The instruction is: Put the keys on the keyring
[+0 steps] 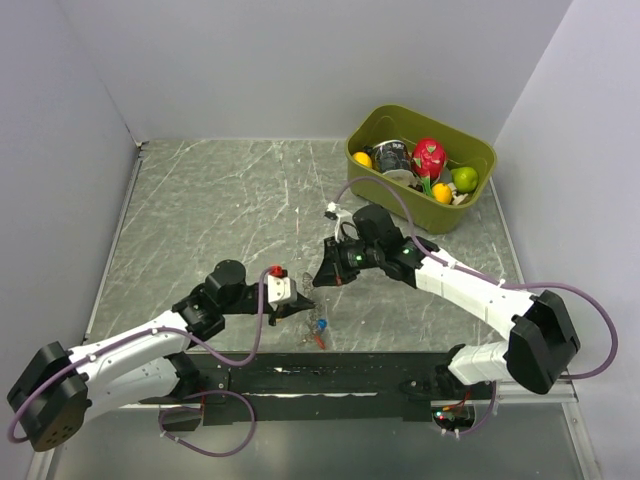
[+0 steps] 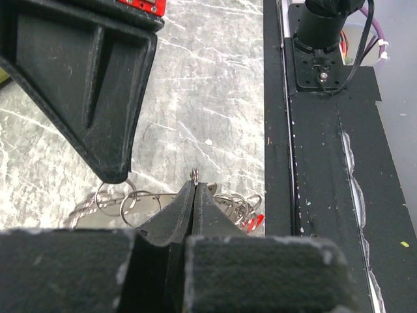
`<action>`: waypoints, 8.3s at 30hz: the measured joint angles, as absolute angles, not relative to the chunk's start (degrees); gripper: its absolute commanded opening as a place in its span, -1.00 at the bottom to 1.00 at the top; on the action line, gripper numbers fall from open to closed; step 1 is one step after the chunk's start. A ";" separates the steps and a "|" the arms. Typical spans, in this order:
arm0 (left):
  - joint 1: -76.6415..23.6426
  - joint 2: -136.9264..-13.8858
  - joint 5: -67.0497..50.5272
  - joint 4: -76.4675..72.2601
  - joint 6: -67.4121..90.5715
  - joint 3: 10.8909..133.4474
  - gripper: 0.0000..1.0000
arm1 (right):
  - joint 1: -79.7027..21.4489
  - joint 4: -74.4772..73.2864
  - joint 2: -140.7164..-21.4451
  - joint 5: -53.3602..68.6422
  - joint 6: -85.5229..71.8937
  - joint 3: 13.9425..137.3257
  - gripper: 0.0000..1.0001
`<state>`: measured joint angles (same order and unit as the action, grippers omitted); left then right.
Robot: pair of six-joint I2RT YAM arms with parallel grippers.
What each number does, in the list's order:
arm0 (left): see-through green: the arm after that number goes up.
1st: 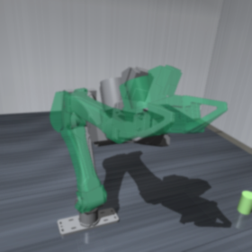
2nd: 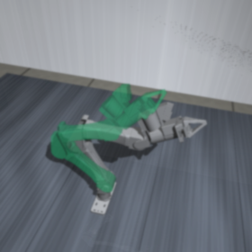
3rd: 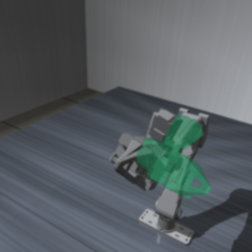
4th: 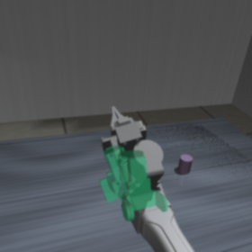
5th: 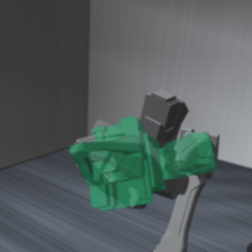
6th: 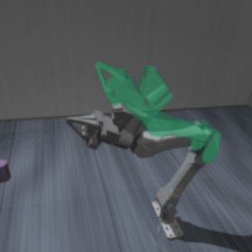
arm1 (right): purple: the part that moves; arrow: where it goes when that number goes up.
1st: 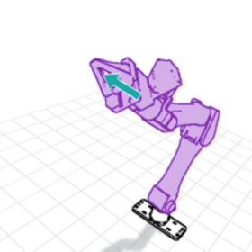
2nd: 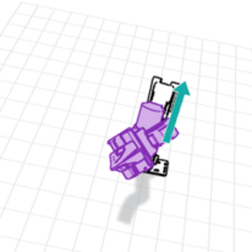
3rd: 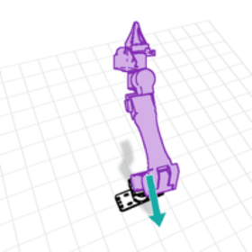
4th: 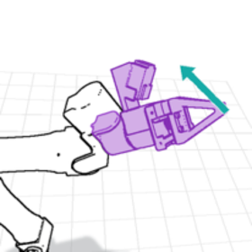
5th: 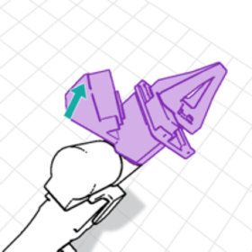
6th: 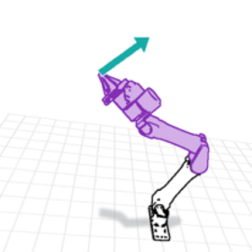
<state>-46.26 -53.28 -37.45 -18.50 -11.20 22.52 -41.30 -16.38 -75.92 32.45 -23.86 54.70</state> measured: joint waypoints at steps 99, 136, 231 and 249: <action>-50.37 -59.40 -31.81 -17.58 -15.62 24.88 -0.98 | -34.85 15.64 -68.36 41.23 -39.40 31.05 -1.00; -51.24 -60.71 -31.62 -15.33 -16.84 26.26 -0.98 | -34.13 28.86 -78.04 46.72 -46.70 29.65 0.04; -52.23 -67.29 -28.58 -18.13 -24.23 29.45 -0.98 | -25.32 54.54 -77.71 45.56 -61.08 11.55 -0.05; -52.23 -66.15 -28.49 -18.15 -24.23 29.23 -0.98 | -26.41 67.96 -83.57 45.95 -67.07 10.87 -1.00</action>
<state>-52.23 -66.15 -28.49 -18.15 -24.23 29.23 -26.41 67.96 -83.57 45.95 -67.07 10.87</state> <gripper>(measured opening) 0.021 0.008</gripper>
